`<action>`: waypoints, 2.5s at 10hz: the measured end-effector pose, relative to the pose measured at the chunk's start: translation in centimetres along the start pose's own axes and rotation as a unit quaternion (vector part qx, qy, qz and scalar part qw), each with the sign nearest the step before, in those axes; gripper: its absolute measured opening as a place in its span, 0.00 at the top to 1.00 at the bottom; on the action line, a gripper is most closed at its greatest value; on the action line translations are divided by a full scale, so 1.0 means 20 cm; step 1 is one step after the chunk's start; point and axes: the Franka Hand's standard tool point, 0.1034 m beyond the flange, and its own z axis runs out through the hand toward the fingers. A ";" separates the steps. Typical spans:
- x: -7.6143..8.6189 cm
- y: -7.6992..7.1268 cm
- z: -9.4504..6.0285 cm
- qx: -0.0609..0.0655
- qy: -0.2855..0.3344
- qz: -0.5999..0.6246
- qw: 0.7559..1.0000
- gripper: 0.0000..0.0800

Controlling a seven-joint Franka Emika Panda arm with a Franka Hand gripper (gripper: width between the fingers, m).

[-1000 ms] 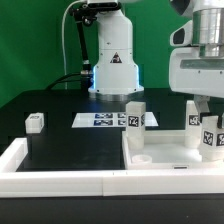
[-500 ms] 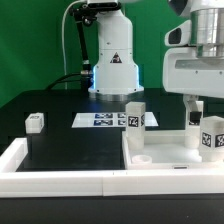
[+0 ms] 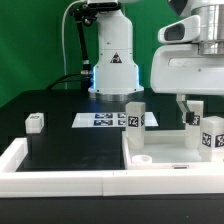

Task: Assemble square table

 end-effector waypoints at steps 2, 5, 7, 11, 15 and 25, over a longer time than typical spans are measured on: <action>-0.01 -0.01 0.01 0.000 0.006 -0.066 0.998 0.19; -0.03 -0.03 0.01 0.003 0.011 -0.151 0.988 0.19; -0.03 -0.03 0.01 -0.001 0.013 -0.209 0.978 0.19; -0.03 -0.03 0.01 -0.004 0.013 -0.232 0.973 0.52; -0.03 -0.03 0.01 -0.002 0.013 -0.208 0.978 0.64; -0.03 0.00 0.02 0.003 0.014 0.222 0.975 0.64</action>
Offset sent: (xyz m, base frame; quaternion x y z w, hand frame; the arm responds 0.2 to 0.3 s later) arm -0.0052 0.0177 -0.0054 0.0381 0.0081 -0.1855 0.9819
